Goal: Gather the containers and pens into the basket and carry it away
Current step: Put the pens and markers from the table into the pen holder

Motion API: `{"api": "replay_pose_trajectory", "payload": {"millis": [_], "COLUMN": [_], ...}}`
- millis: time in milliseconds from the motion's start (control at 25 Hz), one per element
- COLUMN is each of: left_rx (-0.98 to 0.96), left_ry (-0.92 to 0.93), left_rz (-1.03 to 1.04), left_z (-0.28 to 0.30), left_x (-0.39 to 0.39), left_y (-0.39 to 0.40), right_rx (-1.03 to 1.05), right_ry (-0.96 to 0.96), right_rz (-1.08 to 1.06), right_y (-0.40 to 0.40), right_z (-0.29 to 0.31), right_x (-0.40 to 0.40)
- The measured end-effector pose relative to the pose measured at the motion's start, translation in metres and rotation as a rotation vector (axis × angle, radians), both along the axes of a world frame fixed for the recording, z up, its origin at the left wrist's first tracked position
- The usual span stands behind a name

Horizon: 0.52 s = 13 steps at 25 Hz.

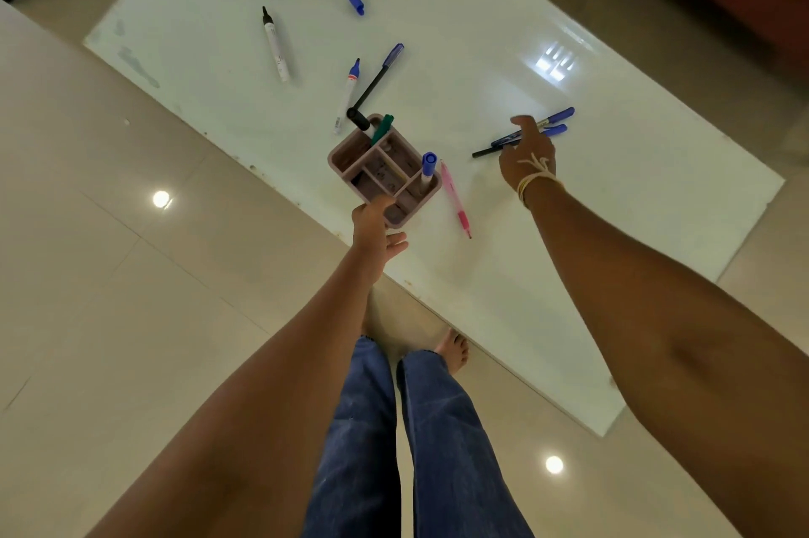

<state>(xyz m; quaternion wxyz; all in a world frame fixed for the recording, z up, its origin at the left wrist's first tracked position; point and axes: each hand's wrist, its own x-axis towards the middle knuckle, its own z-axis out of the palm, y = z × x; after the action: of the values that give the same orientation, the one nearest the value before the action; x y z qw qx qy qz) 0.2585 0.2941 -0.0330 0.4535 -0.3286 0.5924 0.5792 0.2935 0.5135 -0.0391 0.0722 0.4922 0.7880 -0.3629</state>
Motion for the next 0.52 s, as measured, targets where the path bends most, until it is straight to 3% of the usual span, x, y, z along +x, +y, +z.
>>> {"api": "replay_pose_trajectory", "payload": {"millis": [80, 160, 520], "left_rx": [0.017, 0.048, 0.029], "left_ry": [-0.034, -0.06, -0.115], "left_rz": [0.038, 0.091, 0.109], "left_z": [-0.003, -0.007, -0.006], "left_x": [0.001, 0.001, -0.001], "left_y": [0.0, 0.0, 0.005], "right_rx": [-0.053, -0.096, 0.027], "right_ry": [-0.02, -0.013, -0.176], "right_rz": [0.034, -0.064, -0.372], "right_y": [0.016, 0.028, 0.022], "right_z": [-0.005, -0.011, -0.027], "right_x": [-0.009, -0.013, 0.021]}}
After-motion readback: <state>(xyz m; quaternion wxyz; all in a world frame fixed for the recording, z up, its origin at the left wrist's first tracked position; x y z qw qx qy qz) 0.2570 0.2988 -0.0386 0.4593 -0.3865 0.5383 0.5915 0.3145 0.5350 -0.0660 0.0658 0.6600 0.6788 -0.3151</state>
